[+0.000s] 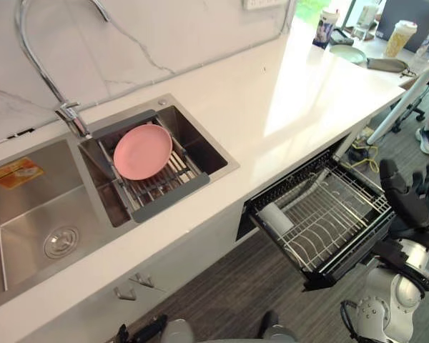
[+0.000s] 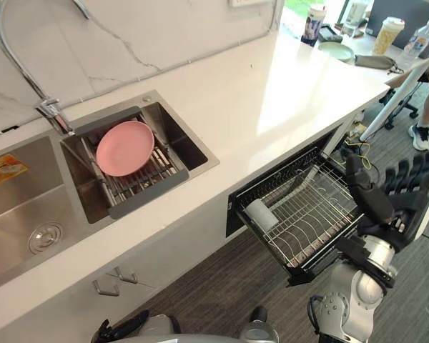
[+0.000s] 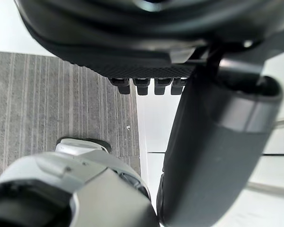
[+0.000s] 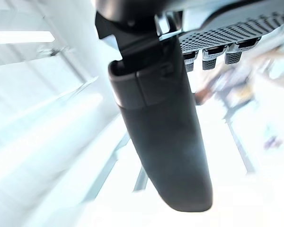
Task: Walk over to the sink, pick up the cup, carry it to the dishwasher, place the cup inside the dishwasher, then close the dishwasher door
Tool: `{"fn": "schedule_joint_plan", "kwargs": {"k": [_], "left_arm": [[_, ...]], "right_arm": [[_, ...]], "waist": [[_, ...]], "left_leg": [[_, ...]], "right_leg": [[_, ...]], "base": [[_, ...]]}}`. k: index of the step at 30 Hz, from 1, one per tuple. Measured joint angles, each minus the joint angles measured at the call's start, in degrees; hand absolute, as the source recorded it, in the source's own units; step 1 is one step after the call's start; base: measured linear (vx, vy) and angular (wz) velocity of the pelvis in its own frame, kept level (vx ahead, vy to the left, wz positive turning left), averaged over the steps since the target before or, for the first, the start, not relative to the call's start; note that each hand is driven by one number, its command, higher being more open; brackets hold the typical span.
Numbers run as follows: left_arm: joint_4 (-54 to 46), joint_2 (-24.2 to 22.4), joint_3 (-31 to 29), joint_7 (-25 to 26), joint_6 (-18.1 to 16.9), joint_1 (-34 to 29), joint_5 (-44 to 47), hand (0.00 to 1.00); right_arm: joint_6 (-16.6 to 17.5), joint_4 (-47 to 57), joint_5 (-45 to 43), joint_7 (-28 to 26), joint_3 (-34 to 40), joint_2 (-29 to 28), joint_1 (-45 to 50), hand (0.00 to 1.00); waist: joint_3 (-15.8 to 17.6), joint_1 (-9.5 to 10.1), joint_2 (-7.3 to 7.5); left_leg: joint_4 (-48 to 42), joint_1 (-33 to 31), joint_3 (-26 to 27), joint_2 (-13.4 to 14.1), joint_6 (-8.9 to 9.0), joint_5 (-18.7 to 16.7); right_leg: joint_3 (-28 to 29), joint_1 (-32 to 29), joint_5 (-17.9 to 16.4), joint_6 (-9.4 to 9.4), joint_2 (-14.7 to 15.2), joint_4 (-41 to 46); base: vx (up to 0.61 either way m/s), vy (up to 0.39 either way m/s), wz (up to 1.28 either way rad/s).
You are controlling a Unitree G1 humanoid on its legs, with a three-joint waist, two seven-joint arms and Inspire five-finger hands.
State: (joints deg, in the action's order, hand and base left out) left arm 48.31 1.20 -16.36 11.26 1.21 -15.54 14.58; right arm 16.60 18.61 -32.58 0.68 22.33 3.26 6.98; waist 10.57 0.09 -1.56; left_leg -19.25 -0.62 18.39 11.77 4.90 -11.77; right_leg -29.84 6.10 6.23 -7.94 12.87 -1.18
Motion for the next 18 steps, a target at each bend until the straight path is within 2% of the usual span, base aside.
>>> {"fn": "schedule_joint_plan", "kwargs": {"k": [3, 5, 7, 8, 9, 10, 12, 14, 15, 16, 18], "left_arm": [[1.1, 0.0, 0.0, 0.2, 1.6, 0.1, 0.0, 1.0], [1.2, 0.0, 0.0, 0.1, 2.2, 0.2, -0.2, 1.0], [1.5, 0.0, 0.0, -0.1, 2.2, 0.1, -0.4, 1.0], [1.5, 0.1, 0.1, -0.1, 2.2, 0.2, -1.4, 1.0], [1.4, 0.1, 0.2, -0.1, 2.2, 0.2, -1.8, 1.0], [1.4, 0.2, 0.3, -0.3, 2.3, 0.3, -2.8, 1.0], [0.6, 0.9, 1.3, -0.5, 2.8, 0.8, -4.8, 1.0], [-0.5, 2.2, 3.0, -0.6, 3.7, 0.9, -6.4, 1.0], [-0.5, 3.1, 3.6, -1.0, 4.5, 1.5, -7.7, 1.0], [-0.5, 3.3, 3.8, -1.3, 4.8, 1.7, -8.1, 1.0], [-0.4, 3.7, 5.6, -2.9, 4.8, 1.9, -10.1, 1.0]], "right_arm": [[-0.1, 1.0, 0.1, -1.3, -4.4, 1.7, -2.4, 1.0], [-0.1, 1.0, 0.1, -0.2, -6.0, 1.8, -4.4, 1.0], [-0.6, 1.0, 0.1, 0.2, -7.1, 1.8, -5.2, 1.0], [-1.8, 0.8, 0.1, 0.5, -8.2, 1.8, -5.4, 1.0], [-2.4, 0.6, 0.1, 0.6, -8.6, 1.8, -5.4, 1.0], [-3.6, 0.1, 0.1, 0.9, -9.2, 1.8, -5.3, 1.0], [-4.8, -1.4, 0.1, 2.0, -9.2, 2.0, -5.1, 1.0], [-5.3, -3.0, 0.0, 2.2, -9.0, 2.1, -4.1, 1.0], [-5.7, -4.2, 0.0, 2.1, -9.0, 2.1, -3.5, 1.0], [-5.9, -4.6, 0.0, 2.1, -9.0, 2.2, -3.5, 1.0], [-6.0, -4.7, -1.4, 1.9, -8.5, 3.8, -3.3, 1.0]], "waist": [[-1.6, 0.51, 0.14], [-2.0, 1.86, 0.43], [-2.1, 2.28, 0.66], [-2.3, 2.34, 0.78], [-2.3, 2.36, 0.76], [-2.4, 2.39, 0.78], [-2.7, 1.98, 0.46], [-3.1, 0.72, 0.99], [-3.4, 0.65, 1.88], [-3.5, 0.62, 2.08], [-3.8, 0.2, 2.41]], "left_leg": [[-3.2, -1.1, 0.1, -1.1, -1.0, -2.0], [-5.2, -1.8, -0.6, -2.9, -2.13, -4.0], [-5.8, -1.9, -1.0, -4.4, -3.03, -5.0], [-5.8, -1.9, -1.6, -5.4, -3.98, -5.7], [-5.7, -1.9, -1.8, -5.6, -4.21, -5.8], [-5.3, -1.9, -2.5, -5.9, -4.74, -6.0], [-4.0, -1.8, -5.8, -6.4, -6.28, -5.3], [-2.9, -1.9, -9.6, -6.2, -6.94, -4.8], [-1.1, -0.6, -12.3, -6.6, -6.9, -4.3], [-0.3, 0.1, -13.2, -6.8, -6.88, -4.2], [1.2, 2.1, -17.3, -7.9, -6.68, -4.1]], "right_leg": [[-1.4, 0.0, -1.4, -1.6, 2.9, 3.4], [-1.9, -0.1, -2.5, -2.52, 5.4, 6.2], [-2.1, -0.3, -3.1, -1.99, 7.2, 8.2], [-2.5, -1.2, -2.7, -1.42, 8.8, 11.3], [-2.4, -1.7, -2.2, -0.81, 9.3, 12.7], [-1.5, -3.3, -1.0, 1.16, 9.9, 16.1], [5.1, -8.6, 2.7, 6.59, 10.8, 26.0], [9.6, -11.1, -4.0, 4.39, 8.6, 30.5], [12.6, -12.4, -8.9, 4.57, 4.9, 30.3], [14.1, -12.8, -10.1, 4.48, 3.3, 29.6], [19.2, -15.9, -11.7, 3.57, -1.9, 27.4]], "base": [[0.03, 0.197, 0.33], [0.06, 0.224, 0.28], [0.05, 0.169, 0.24], [0.06, 0.186, 0.25], [0.09, 0.207, 0.29], [0.1, 0.164, 0.29], [0.15, 0.166, 0.64], [0.18, 0.024, 1.02], [0.22, -0.035, 0.95], [0.28, -0.058, 1.08], [0.26, -0.098, 1.04]]}}
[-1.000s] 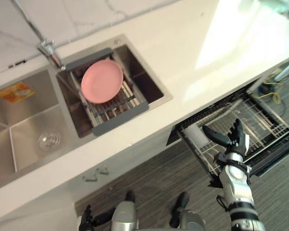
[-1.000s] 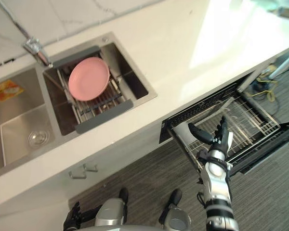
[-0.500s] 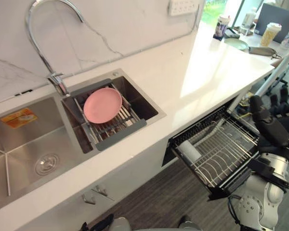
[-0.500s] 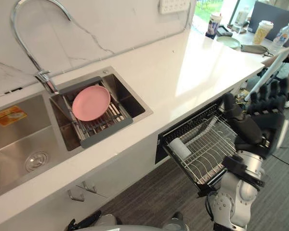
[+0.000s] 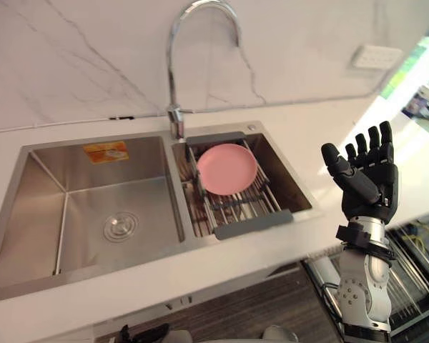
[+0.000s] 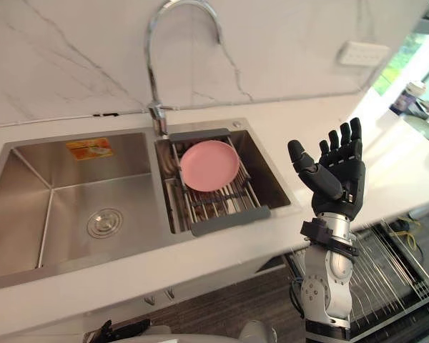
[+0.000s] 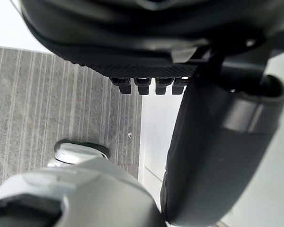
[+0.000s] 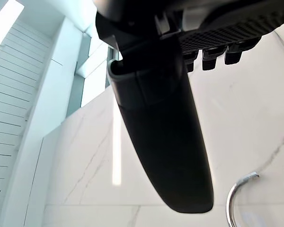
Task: Walk over to the sink, pick up the cup, carry it to the dishwasher, place the cup inside the dishwasher, then close the dishwasher door
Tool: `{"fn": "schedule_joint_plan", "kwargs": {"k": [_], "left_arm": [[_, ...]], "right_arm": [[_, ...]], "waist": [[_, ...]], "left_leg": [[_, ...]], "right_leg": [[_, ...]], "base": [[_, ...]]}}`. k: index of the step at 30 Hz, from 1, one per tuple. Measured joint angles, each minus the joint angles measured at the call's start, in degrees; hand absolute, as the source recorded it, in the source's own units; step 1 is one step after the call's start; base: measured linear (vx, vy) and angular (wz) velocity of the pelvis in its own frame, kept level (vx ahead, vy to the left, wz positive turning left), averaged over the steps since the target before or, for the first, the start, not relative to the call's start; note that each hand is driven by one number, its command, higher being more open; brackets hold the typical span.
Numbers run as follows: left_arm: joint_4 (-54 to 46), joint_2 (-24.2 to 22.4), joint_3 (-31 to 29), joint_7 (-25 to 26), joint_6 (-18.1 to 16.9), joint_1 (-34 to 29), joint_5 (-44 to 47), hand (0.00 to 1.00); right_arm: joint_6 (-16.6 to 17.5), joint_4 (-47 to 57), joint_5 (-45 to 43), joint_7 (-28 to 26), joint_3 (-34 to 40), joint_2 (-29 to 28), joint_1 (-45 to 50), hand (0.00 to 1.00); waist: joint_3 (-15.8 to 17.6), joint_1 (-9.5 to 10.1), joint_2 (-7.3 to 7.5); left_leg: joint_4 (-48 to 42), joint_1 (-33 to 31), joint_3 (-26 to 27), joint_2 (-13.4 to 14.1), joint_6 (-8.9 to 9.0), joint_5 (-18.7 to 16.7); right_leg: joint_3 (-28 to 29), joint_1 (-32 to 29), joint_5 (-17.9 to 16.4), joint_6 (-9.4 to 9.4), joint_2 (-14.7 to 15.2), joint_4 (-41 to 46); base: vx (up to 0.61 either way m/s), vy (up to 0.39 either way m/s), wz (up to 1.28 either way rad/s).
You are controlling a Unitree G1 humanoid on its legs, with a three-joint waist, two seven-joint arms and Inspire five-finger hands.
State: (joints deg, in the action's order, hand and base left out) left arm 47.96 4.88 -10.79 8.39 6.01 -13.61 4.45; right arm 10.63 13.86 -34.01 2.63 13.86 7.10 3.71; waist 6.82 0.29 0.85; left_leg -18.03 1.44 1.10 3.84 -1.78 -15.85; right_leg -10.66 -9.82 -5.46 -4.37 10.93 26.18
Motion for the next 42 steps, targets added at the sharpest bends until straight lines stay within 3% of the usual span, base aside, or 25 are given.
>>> {"fn": "schedule_joint_plan", "kwargs": {"k": [1, 3, 5, 9, 10, 11, 21, 24, 27, 32, 42], "left_arm": [[0.0, 0.2, 0.2, -0.4, 0.0, 0.2, -0.3, 1.0], [0.6, 1.1, 0.0, -1.3, -0.1, 0.5, -1.2, 1.0], [1.2, 1.0, -0.1, -0.6, 0.6, 0.9, -1.8, 1.0], [1.7, 2.2, 0.0, -1.0, 0.6, -0.1, -3.1, 1.0], [1.8, 2.3, 0.1, -1.0, 0.5, -0.1, -3.5, 1.0], [2.2, 1.1, 2.3, -1.2, -0.7, 1.2, -3.3, 1.0], [2.1, 0.9, 2.2, -1.3, -2.1, 1.3, -4.9, 1.0], [2.1, 1.0, 2.2, -1.2, -2.1, 1.5, -6.8, 1.0], [1.7, 1.2, 2.3, -1.8, -2.5, 1.8, -10.9, 1.0], [2.3, 2.7, 3.8, -2.4, -0.5, 2.5, -12.4, 1.0], [2.2, 4.5, 3.9, -2.8, 2.2, 2.7, -11.8, 1.0]], "right_arm": [[0.0, 0.0, -0.8, -0.2, 0.3, 0.5, 0.1, 1.0], [0.0, -0.2, -4.2, -0.7, 1.6, 1.4, 0.0, 1.0], [-0.1, -1.2, -8.6, -1.5, 1.9, 2.2, -0.6, 1.0], [-0.7, -2.6, -11.4, -1.6, 2.7, 2.1, 0.4, 1.0], [-0.7, -2.6, -11.4, -1.6, 2.8, 2.1, 0.7, 1.0], [-1.1, -2.6, -11.4, -10.4, 0.4, 1.2, 3.6, 1.0], [-1.5, -2.6, -10.4, -10.4, 0.4, 1.9, 2.9, 1.0], [-3.4, -3.2, -6.3, -11.9, 0.6, 5.5, 1.5, 1.0], [-5.4, -4.7, 6.7, -16.1, 0.6, 14.2, -0.4, 1.0], [-5.6, -7.5, 18.2, -18.2, 0.5, 21.6, -3.5, 1.0], [-7.1, -10.5, 29.6, -24.3, -4.8, 25.2, -3.7, 1.0]], "waist": [[-0.1, -0.03, 0.22], [-0.9, 0.19, 1.72], [-1.3, 0.06, -0.26], [-0.8, 0.15, -0.76], [-0.6, 0.2, -0.73], [0.8, 0.42, -0.05], [1.1, 1.05, -0.26], [1.2, 1.17, -0.23], [1.2, 1.16, -0.15], [1.4, 0.35, 0.07], [1.8, 0.16, 0.9]], "left_leg": [[0.0, 0.1, -0.9, -0.4, 0.25, -0.1], [-1.0, 1.1, -2.3, -2.1, 2.71, -1.8], [-1.5, 0.5, -1.7, -0.1, 3.54, -2.0], [1.0, 3.6, 0.4, 1.6, 4.33, -1.5], [2.2, 4.8, 0.6, 1.7, 4.35, -1.5], [4.7, 4.1, 2.7, 0.0, 3.27, 0.2], [5.1, 2.9, 0.9, -0.4, 3.43, 1.8], [6.7, 3.1, 1.2, -0.3, 3.76, 2.9], [7.6, 4.0, 3.4, 0.7, 4.21, 3.1], [8.7, 5.8, 7.3, 2.4, 5.24, 3.0], [9.0, 6.7, 10.1, 3.6, 6.07, 2.9]], "right_leg": [[0.9, -1.0, 0.1, -0.06, -1.0, -0.8], [-0.6, -1.3, 4.6, 0.67, -2.1, -8.0], [-1.1, 0.2, 4.5, 0.64, -3.7, -10.3], [-1.7, 3.1, 4.0, 1.46, -5.3, -11.3], [-1.7, 3.8, 3.9, 1.43, -5.3, -11.3], [-0.1, 5.6, 9.5, 0.26, -4.8, -20.2], [-2.9, 6.1, 10.2, 0.28, -4.1, -21.9], [-3.0, 7.4, 12.8, 0.82, -4.7, -26.6], [-1.7, 8.7, 15.1, 1.28, -6.2, -31.3], [-0.7, 8.2, 14.5, 1.94, -7.7, -31.3], [0.5, 7.9, 15.8, 2.68, -9.0, -31.1]], "base": [[0.26, -0.145, 1.08], [0.29, -0.208, 0.78], [0.23, -0.143, 0.29], [0.16, -0.089, 0.08], [0.02, 0.004, 0.08], [0.0, 0.0, 0.0], [-0.01, -0.012, 0.12], [-0.02, -0.036, -0.05], [-0.03, -0.051, -0.27], [-0.01, -0.062, -0.39], [0.0, -0.008, -0.13]]}}
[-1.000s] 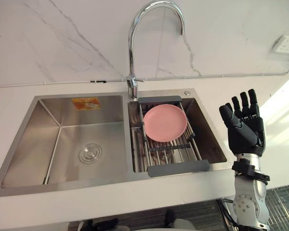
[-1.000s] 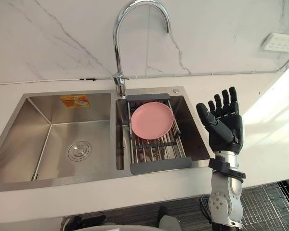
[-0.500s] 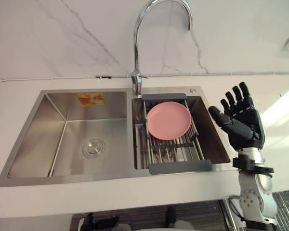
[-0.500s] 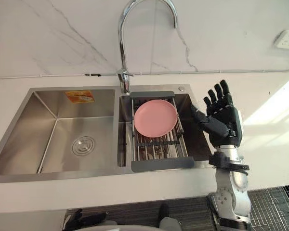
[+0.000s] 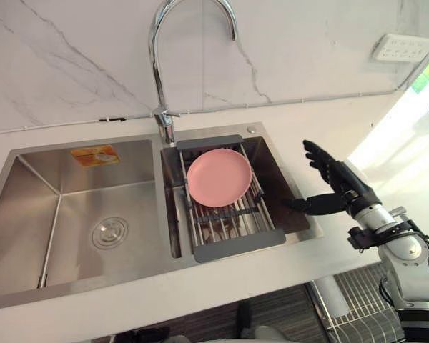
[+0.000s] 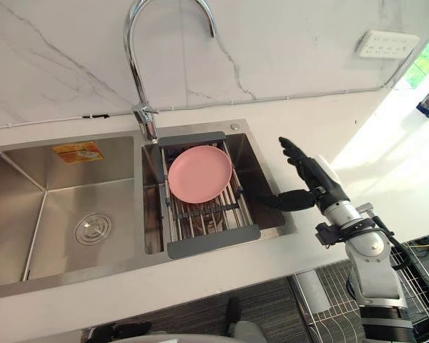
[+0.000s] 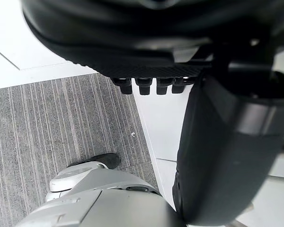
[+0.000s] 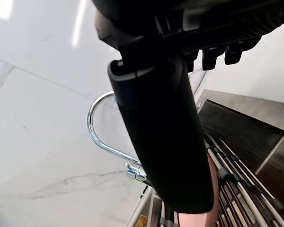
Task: Walk over to the sink, pick up the cup, carry it to the dishwasher, place the cup inside the dishwasher, then close the dishwasher door
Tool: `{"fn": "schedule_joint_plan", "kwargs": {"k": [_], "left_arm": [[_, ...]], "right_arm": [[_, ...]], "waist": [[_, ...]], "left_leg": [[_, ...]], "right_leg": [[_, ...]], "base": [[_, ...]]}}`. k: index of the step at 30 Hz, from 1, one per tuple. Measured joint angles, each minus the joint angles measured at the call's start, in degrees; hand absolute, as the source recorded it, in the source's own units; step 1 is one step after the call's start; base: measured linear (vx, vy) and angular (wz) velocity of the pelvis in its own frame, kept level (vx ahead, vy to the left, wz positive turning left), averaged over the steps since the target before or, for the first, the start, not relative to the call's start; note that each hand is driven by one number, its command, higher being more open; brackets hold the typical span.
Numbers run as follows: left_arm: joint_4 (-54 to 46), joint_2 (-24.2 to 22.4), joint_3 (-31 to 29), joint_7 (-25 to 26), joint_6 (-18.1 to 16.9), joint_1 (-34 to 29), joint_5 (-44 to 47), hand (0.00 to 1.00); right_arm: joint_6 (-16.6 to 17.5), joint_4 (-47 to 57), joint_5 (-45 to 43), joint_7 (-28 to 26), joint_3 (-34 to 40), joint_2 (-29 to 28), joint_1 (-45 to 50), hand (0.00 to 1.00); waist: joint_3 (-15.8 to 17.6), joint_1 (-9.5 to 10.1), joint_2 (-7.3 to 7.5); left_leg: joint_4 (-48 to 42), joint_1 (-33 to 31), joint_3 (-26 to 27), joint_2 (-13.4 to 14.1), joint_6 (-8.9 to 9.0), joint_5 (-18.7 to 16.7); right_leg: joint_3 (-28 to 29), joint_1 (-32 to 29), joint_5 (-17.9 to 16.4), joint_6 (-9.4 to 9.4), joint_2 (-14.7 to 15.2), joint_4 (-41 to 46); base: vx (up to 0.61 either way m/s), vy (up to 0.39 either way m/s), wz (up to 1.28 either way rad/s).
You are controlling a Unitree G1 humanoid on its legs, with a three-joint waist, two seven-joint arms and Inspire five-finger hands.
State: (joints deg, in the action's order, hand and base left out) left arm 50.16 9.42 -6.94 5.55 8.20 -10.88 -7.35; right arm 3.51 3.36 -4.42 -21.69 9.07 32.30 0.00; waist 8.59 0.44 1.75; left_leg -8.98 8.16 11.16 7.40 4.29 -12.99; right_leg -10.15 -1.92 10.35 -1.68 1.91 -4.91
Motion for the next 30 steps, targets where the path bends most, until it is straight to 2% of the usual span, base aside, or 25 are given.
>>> {"fn": "schedule_joint_plan", "kwargs": {"k": [5, 11, 17, 20, 24, 30], "left_arm": [[0.1, 1.4, 0.6, -0.8, 0.1, 0.0, 0.0, 1.0], [0.1, 1.7, 0.8, -1.1, -0.2, 0.0, -0.6, 1.0], [0.1, 1.7, 0.9, -1.2, -0.6, -0.2, -0.6, 1.0], [0.2, 1.7, 1.1, -1.2, -1.1, -0.4, -0.6, 1.0], [0.2, 2.2, 2.3, -1.0, -1.6, -0.4, -0.6, 1.0], [0.2, 2.2, 2.9, -0.6, -3.2, -0.7, -0.6, 1.0]], "right_arm": [[0.6, 0.0, 2.6, -0.3, -2.8, 0.0, -0.3, 1.0], [1.3, -0.3, 6.2, 2.3, -6.1, 0.0, -2.1, 1.0], [1.5, -0.6, 9.9, 10.0, -6.2, -0.4, -2.2, 1.0], [2.7, -0.6, 13.7, 12.3, -6.2, -1.4, -2.3, 1.0], [5.0, -0.6, 19.5, 13.3, -6.2, -1.6, -2.3, 1.0], [4.7, -0.6, 23.2, 13.3, -9.3, -1.6, -2.4, 1.0]], "waist": [[-0.1, 0.08, 0.89], [-0.2, 0.35, 0.95], [-0.2, 0.37, 0.92], [-0.4, 0.41, 0.93], [-0.5, 0.58, 0.93], [-0.5, 1.05, 0.95]], "left_leg": [[-0.2, 0.0, 0.2, 0.0, 0.0, 0.0], [-0.3, 0.0, -0.2, 0.1, 0.04, 0.0], [-0.2, 0.1, -0.9, 0.1, 0.09, 0.1], [-0.1, 0.2, -1.0, 0.1, 0.18, 0.2], [0.2, 0.2, -1.3, 0.1, 0.39, 0.5], [0.2, 0.1, -2.0, 0.2, 0.52, 0.8]], "right_leg": [[0.1, 0.0, 0.0, -0.12, 0.0, -0.2], [-0.3, 0.2, 0.0, -0.03, 0.0, -0.2], [-1.2, 0.7, 0.1, 0.01, 0.1, 0.0], [-1.3, 0.8, 0.1, 0.0, 0.1, 0.0], [-1.6, 0.9, 0.0, 0.03, 0.2, -0.2], [-2.3, 1.1, -0.1, -0.02, 0.2, -0.2]], "base": [[-0.01, 0.003, -0.01], [0.0, 0.006, 0.03], [0.01, 0.02, 0.06], [0.0, 0.006, 0.01], [-0.01, 0.005, 0.03], [-0.01, 0.003, 0.06]]}}
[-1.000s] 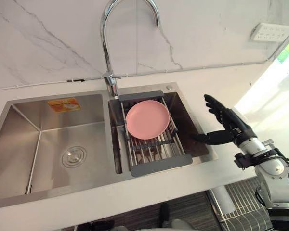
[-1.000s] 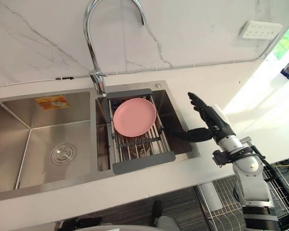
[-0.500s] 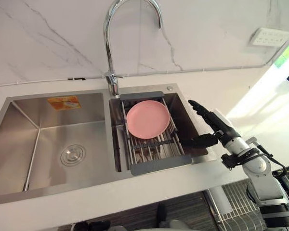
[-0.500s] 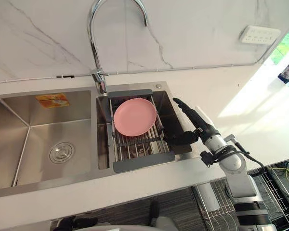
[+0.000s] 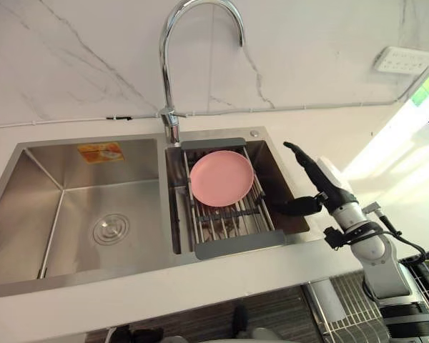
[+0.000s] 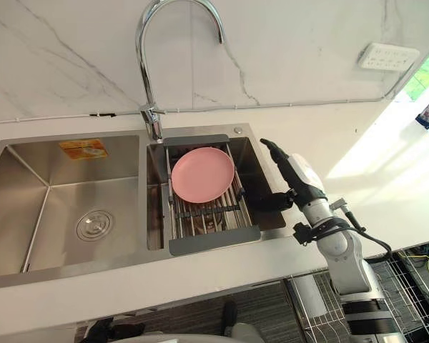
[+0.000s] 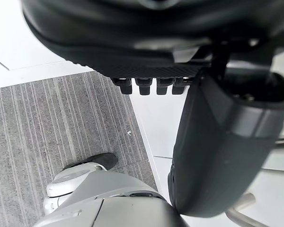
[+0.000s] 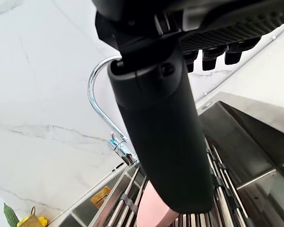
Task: Walk over to the sink, pick up the cup, carry it to the dishwasher, place the cup inside the dishwasher, then close the dishwasher door
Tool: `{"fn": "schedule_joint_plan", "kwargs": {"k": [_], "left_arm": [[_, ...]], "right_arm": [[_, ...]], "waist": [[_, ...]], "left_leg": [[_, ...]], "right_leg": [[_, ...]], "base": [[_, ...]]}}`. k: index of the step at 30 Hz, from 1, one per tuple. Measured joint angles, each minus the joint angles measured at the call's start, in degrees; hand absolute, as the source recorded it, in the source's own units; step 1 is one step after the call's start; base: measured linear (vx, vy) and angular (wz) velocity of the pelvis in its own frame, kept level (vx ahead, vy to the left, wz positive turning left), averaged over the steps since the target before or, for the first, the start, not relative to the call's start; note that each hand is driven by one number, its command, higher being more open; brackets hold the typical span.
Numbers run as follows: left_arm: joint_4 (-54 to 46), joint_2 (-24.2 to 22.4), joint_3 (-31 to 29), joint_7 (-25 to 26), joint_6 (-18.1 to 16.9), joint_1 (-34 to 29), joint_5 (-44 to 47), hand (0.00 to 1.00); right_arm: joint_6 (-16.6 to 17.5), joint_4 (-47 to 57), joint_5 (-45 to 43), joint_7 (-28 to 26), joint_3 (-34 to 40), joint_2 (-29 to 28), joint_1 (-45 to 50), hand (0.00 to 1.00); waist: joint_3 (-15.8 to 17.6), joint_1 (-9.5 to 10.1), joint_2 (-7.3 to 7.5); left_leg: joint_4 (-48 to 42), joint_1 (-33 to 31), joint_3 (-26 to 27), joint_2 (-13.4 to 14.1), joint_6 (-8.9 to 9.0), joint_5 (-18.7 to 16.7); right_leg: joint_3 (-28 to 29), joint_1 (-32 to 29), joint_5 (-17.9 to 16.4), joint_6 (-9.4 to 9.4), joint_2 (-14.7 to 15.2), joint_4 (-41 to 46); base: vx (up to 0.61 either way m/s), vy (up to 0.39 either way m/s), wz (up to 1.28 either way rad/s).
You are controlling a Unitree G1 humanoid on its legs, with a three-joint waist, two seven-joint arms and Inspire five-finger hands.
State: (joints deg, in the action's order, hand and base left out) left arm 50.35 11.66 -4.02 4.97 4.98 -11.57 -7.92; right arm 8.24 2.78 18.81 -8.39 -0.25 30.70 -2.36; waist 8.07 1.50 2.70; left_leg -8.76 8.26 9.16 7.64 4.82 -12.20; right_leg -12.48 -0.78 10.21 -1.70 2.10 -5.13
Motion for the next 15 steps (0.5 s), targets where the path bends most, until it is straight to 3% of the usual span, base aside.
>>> {"fn": "schedule_joint_plan", "kwargs": {"k": [5, 15], "left_arm": [[-0.4, 0.1, 0.8, 0.0, -1.8, -0.4, 0.0, 1.0], [-1.2, 0.0, 1.8, -0.3, -1.7, -0.5, -0.1, 1.0]], "right_arm": [[-0.1, -1.3, 1.7, 0.3, -2.8, -1.4, -1.9, 1.0], [-1.0, -3.5, 6.8, 3.3, -5.2, -2.3, -4.1, 1.0]], "waist": [[0.0, 0.7, 0.07], [-0.1, 1.64, 0.08]], "left_leg": [[0.4, 0.0, -0.6, 0.0, 0.2, 0.5], [0.7, 0.2, -1.2, 0.0, 0.34, 0.9]], "right_leg": [[-0.6, 0.1, 0.0, 0.0, 0.1, 0.0], [-1.2, 0.6, -0.1, 0.0, 0.2, 0.0]], "base": [[-0.02, 0.006, 0.07], [-0.01, 0.004, 0.02]]}}
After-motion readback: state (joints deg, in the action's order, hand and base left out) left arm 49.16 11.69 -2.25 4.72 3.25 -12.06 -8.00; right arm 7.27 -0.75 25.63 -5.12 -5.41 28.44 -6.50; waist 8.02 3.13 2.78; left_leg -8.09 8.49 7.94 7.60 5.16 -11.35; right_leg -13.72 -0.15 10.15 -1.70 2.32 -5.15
